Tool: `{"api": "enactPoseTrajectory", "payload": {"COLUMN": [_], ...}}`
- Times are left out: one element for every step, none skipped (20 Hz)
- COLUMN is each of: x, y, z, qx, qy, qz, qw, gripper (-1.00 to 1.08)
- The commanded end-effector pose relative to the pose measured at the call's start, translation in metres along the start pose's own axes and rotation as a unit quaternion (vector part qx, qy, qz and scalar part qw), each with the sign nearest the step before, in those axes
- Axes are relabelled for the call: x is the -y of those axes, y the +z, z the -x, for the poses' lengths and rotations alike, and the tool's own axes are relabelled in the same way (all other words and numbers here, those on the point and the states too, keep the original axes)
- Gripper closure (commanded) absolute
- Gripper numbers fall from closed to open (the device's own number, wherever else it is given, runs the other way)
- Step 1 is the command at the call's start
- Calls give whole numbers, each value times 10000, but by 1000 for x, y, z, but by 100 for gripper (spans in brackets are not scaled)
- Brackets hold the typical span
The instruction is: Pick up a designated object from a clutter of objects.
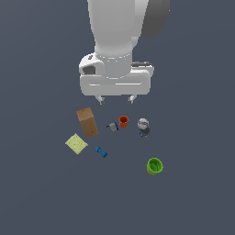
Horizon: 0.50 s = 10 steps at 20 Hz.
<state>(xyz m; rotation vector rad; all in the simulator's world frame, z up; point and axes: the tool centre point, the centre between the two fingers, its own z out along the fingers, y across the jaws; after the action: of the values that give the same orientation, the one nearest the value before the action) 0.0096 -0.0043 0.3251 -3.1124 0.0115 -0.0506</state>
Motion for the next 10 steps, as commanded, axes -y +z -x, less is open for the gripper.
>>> {"api": "enactPoseTrajectory", "payload": {"x": [0, 0, 0, -1, -2, -3, -4, -5, -5, -5], "y": [0, 0, 0, 1, 1, 2, 2, 2, 2, 2], "z": [0, 0, 0, -1, -1, -2, -2, -3, -3, -3], "qx": [0, 0, 6, 12, 21, 31, 42, 49, 53, 55], "qy": [0, 0, -5, -10, -18, -30, -46, -60, -73, -83], "qz": [0, 0, -4, -9, -16, -24, -32, -37, -40, -41], "qw": [10000, 10000, 10000, 10000, 10000, 10000, 10000, 10000, 10000, 9999], "gripper": [-92, -92, -92, -92, -92, -92, -92, -92, -92, -92]}}
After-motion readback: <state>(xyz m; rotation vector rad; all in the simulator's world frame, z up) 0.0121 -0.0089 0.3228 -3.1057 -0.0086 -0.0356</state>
